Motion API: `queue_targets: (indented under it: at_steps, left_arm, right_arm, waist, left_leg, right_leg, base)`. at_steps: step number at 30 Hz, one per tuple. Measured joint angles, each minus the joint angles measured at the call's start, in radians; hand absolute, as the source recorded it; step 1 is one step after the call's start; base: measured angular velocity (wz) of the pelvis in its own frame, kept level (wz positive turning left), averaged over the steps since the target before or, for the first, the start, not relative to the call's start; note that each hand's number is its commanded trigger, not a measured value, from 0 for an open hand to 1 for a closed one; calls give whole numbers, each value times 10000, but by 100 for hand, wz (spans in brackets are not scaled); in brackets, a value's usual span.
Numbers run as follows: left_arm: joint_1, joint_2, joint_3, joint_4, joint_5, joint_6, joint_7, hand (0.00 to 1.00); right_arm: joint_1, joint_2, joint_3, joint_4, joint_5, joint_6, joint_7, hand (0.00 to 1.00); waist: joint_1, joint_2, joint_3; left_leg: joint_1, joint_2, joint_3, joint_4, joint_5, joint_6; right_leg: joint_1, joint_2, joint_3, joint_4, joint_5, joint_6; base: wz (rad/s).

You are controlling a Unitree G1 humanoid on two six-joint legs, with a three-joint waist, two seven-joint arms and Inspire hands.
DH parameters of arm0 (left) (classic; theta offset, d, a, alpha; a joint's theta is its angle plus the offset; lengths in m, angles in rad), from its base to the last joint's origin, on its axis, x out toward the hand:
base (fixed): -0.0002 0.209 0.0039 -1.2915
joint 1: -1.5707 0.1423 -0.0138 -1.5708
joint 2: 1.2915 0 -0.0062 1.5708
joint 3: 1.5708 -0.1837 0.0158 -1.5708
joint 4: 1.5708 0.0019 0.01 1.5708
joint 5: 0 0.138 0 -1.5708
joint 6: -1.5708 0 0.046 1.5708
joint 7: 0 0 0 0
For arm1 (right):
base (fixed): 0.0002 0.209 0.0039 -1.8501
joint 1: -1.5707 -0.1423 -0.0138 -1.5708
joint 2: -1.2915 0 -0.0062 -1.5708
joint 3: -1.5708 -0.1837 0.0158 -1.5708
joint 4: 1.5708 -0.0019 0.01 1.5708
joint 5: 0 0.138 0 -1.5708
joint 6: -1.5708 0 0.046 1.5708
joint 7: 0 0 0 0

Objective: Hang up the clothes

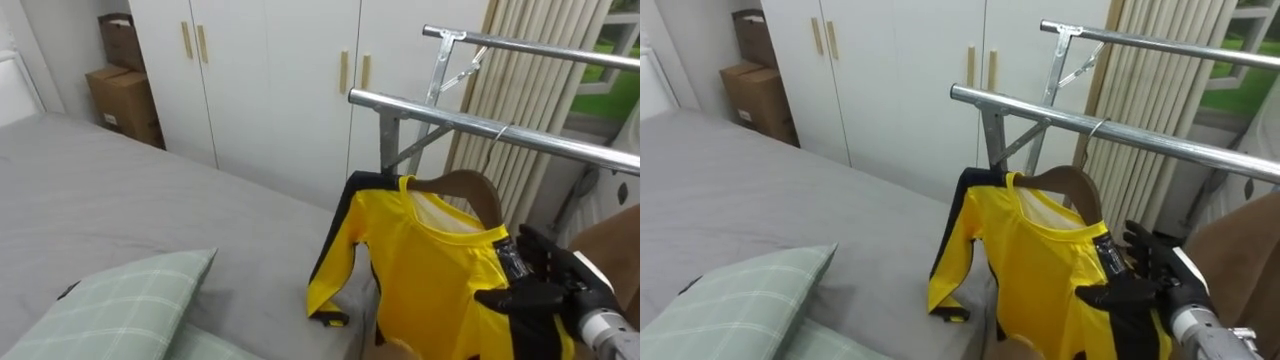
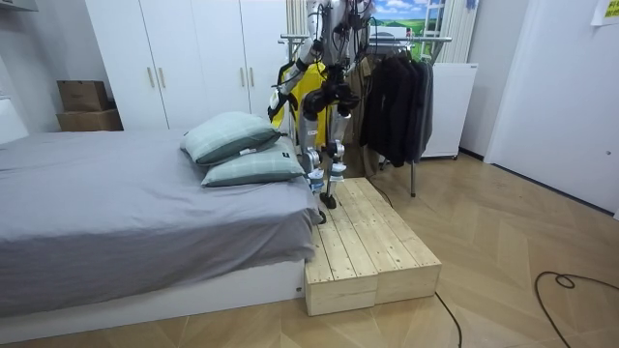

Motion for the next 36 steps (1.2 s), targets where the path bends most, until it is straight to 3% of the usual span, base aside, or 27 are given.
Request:
queue_targets:
  at_steps: [17, 23, 32, 36]
  left_arm:
    - [95, -250, 27, 98, -14, 1, 318, 0]
    - [76, -346, 340, 719, -18, -7, 384, 0]
    - [110, -383, 409, 790, -7, 5, 648, 0]
    - [107, -386, 406, 803, -11, 5, 786, 0]
  right_arm:
    - [238, 65, -256, -791, 1483, 1, -36, 0]
    - [857, 76, -412, -1620, 2806, 9, 113, 0]
    - [862, 145, -436, -2222, 4143, 10, 327, 0]
    - [1023, 278, -437, -2268, 5014, 10, 421, 0]
  waist:
    - [16, -110, 28]
    - [29, -88, 11]
    - [-159, 54, -53]
    - [-179, 105, -27]
  left_leg:
    - [19, 27, 201, -137, 109, -34]
    - [163, 23, 387, -354, 170, -33]
    - [182, 22, 421, -359, 169, -32]
    - [310, 31, 420, -372, 170, -32]
  right_leg:
    - [-61, -7, 4, -2, 18, -33]
    - [-56, 5, 140, -5, 32, -41]
    - [-49, 13, 187, -23, 44, -25]
    - [101, 41, 187, -130, 77, -10]
  base:
    - [0]
    - [-6]
    - [0]
    - [0]
